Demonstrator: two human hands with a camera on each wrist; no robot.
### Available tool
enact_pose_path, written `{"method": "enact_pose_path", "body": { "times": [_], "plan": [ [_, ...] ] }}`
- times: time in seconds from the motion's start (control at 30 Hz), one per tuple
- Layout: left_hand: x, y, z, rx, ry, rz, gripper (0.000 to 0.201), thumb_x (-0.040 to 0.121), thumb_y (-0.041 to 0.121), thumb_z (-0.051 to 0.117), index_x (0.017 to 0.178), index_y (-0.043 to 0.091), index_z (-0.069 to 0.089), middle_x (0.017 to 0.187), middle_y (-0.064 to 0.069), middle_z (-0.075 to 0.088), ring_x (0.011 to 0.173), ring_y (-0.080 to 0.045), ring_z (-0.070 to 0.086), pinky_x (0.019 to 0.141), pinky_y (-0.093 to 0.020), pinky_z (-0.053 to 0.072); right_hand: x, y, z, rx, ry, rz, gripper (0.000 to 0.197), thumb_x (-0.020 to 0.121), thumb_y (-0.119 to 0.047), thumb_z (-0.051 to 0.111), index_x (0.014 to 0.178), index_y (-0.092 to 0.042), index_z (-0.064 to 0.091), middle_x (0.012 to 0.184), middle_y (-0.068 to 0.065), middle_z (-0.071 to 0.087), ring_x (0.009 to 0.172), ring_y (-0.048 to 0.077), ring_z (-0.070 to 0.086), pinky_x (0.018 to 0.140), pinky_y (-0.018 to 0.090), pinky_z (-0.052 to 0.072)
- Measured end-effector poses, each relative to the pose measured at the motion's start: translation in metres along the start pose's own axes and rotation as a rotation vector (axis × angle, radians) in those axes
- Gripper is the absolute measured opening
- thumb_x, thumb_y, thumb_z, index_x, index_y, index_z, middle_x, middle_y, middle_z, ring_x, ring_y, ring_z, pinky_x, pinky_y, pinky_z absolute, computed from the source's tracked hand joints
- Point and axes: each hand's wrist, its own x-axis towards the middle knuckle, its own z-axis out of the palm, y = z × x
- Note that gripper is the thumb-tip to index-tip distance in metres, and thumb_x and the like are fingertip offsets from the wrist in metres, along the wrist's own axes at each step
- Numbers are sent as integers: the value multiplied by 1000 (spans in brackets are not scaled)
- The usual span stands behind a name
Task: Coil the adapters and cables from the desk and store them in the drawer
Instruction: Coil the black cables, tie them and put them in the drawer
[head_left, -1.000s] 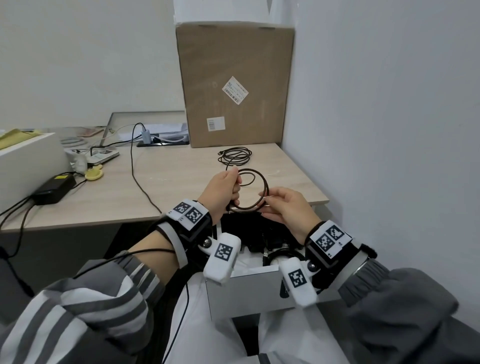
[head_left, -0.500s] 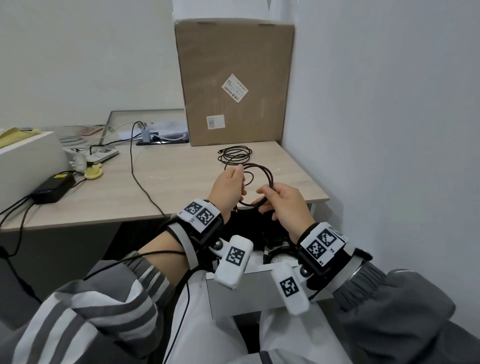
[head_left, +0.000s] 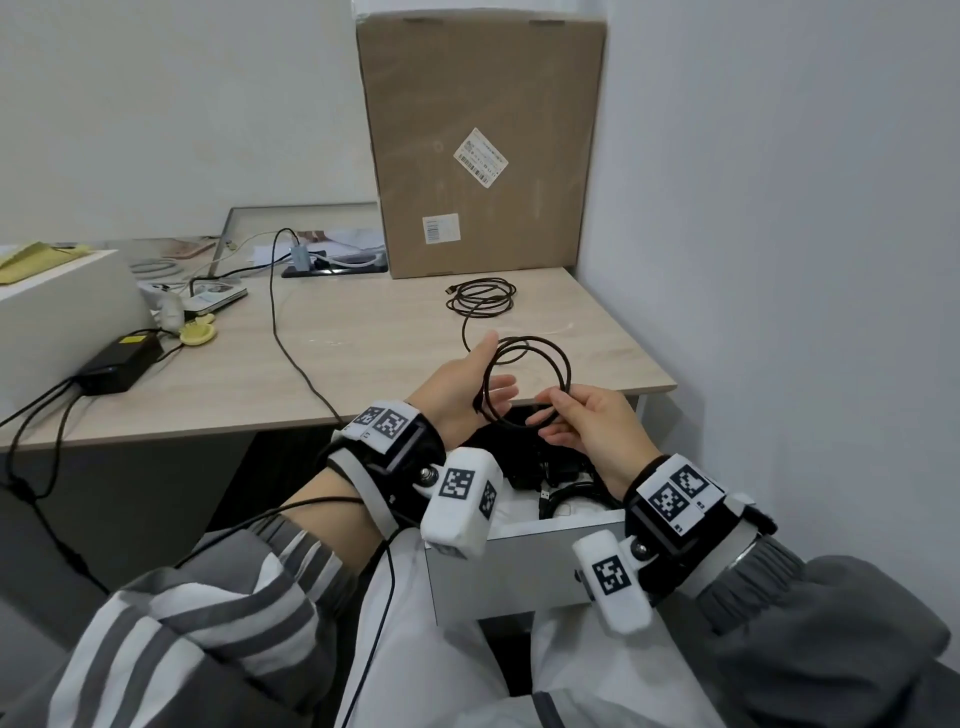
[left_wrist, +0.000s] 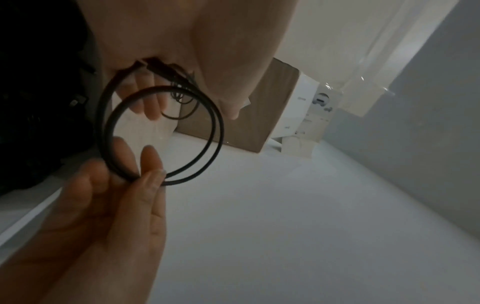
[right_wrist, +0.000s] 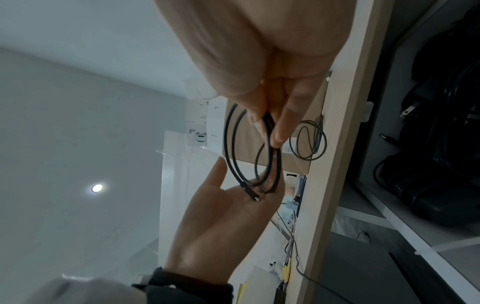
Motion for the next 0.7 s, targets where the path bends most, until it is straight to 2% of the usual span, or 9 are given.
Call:
{"method": "enact_pose_path", "body": {
  "times": [0.1, 0.2, 0.33, 0.47, 0.53, 0.6, 0.7],
  "plan": [
    [-2, 2, 1, 151, -41, 43, 44, 97, 47, 46, 117, 8, 52, 96, -6, 60, 72, -14, 58, 62, -24, 46, 2, 0, -5, -49, -29, 58, 20, 98, -14, 49, 94, -4, 66, 76, 9, 70, 52, 5, 60, 54, 12, 52],
    [-3, 2, -4, 266, -106, 45, 43, 100, 42, 41, 115, 5, 55, 79, -4, 56, 59, -12, 51, 57, -23, 45, 3, 0, -10, -106, -61, 101, 19, 97, -14, 51, 96, -3, 67, 77, 11, 70, 49, 4, 58, 55, 13, 51],
    [-3, 7, -10, 248, -192, -37, 49, 101, 47, 33, 106, 6, 59, 63, 1, 48, 52, -12, 46, 55, -24, 49, 5, -1, -16, -162, -95, 119, 21, 96, -14, 53, 101, 0, 67, 76, 11, 70, 50, 5, 58, 55, 13, 52],
    [-3, 12, -12, 351, -273, -107, 39, 102, 40, 36, 101, 7, 58, 60, 3, 45, 51, -10, 45, 59, -24, 50, 5, -2, -16, -287, -145, 122, 21, 96, -14, 54, 102, 1, 67, 73, 9, 68, 47, 4, 58, 52, 12, 51],
    [-4, 15, -10, 371, -269, -144, 39, 102, 42, 36, 93, 11, 57, 58, 3, 41, 50, -9, 41, 58, -24, 46, 7, -2, -14, -359, -159, 110, 21, 95, -13, 54, 102, 1, 67, 72, 9, 67, 46, 4, 58, 51, 12, 51],
    [-5, 16, -7, 355, -231, -155, 42, 101, 47, 35, 88, 13, 55, 55, 5, 33, 42, -7, 32, 51, -21, 36, 9, -5, -13, -410, -175, 81, 20, 95, -12, 55, 102, 2, 67, 70, 9, 65, 46, 4, 59, 50, 13, 51],
    [0, 12, -8, 442, -169, -22, 43, 102, 44, 33, 89, 9, 56, 48, 9, 25, 37, -4, 21, 40, -18, 25, 11, -12, -11, -522, -257, 27, 22, 95, -17, 56, 101, -1, 68, 70, 7, 67, 52, 6, 61, 50, 15, 50]
  ]
}}
